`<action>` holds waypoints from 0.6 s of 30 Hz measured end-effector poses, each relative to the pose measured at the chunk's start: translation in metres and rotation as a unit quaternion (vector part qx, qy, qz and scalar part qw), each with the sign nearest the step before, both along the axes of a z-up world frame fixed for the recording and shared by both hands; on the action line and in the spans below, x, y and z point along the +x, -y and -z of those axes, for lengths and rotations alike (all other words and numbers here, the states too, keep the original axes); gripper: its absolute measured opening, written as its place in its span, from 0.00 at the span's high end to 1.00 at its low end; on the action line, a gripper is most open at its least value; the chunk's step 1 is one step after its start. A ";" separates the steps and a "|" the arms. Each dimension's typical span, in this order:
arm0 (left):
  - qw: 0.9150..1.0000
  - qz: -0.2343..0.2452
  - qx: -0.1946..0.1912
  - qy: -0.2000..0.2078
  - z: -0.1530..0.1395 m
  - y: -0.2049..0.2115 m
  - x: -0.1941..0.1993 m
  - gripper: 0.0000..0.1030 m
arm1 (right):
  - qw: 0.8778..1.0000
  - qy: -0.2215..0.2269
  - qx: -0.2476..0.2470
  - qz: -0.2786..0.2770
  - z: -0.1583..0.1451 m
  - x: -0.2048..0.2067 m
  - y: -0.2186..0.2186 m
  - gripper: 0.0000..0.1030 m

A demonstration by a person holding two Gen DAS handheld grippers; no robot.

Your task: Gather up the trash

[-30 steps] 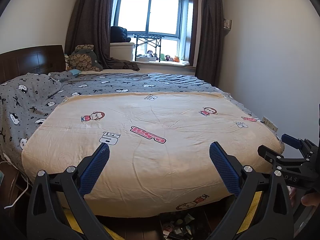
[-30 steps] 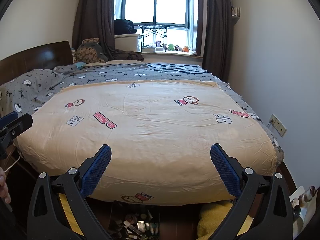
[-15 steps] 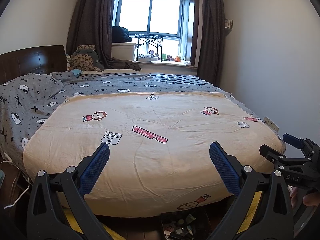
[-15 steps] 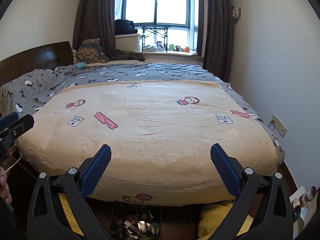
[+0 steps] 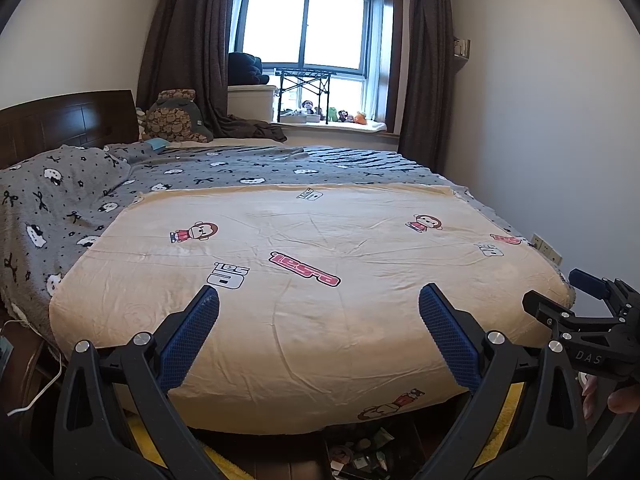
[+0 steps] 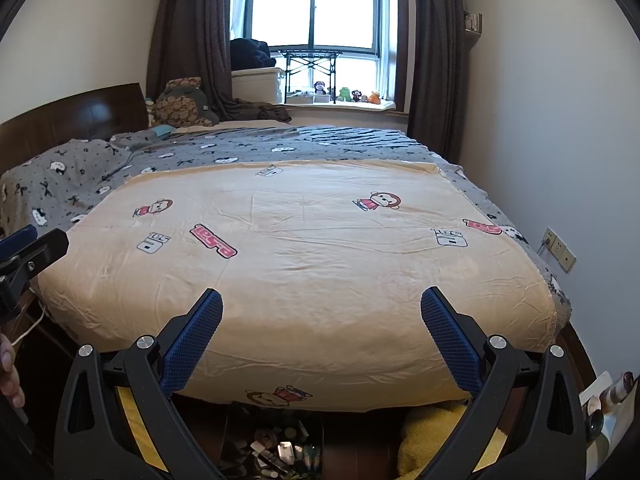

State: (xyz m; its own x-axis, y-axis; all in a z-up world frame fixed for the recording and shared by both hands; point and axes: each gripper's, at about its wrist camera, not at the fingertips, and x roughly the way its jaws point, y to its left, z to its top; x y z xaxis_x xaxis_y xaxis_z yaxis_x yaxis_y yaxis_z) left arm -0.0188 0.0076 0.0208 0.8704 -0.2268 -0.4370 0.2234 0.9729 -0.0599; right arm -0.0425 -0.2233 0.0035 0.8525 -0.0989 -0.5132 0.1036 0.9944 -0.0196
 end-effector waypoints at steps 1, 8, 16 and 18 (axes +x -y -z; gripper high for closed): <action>1.000 0.000 0.000 0.000 0.000 0.000 0.000 0.08 | 1.000 0.000 0.000 0.000 0.000 0.000 0.000 0.03; 1.000 0.000 0.000 0.000 0.000 0.000 0.000 0.08 | 1.000 -0.001 0.001 -0.003 0.000 0.001 -0.002 0.03; 1.000 0.000 0.001 0.000 0.000 -0.001 0.000 0.08 | 1.000 -0.001 0.004 -0.004 0.001 0.001 -0.002 0.03; 1.000 -0.001 0.001 0.000 0.000 -0.001 0.000 0.08 | 1.000 -0.001 0.003 -0.004 0.001 0.001 -0.002 0.03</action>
State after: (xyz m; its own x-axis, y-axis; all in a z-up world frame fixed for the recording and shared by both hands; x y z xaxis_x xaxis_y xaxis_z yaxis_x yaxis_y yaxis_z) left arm -0.0191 0.0084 0.0206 0.8705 -0.2245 -0.4379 0.2216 0.9734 -0.0585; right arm -0.0412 -0.2210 0.0028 0.8520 -0.0892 -0.5159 0.0960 0.9953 -0.0134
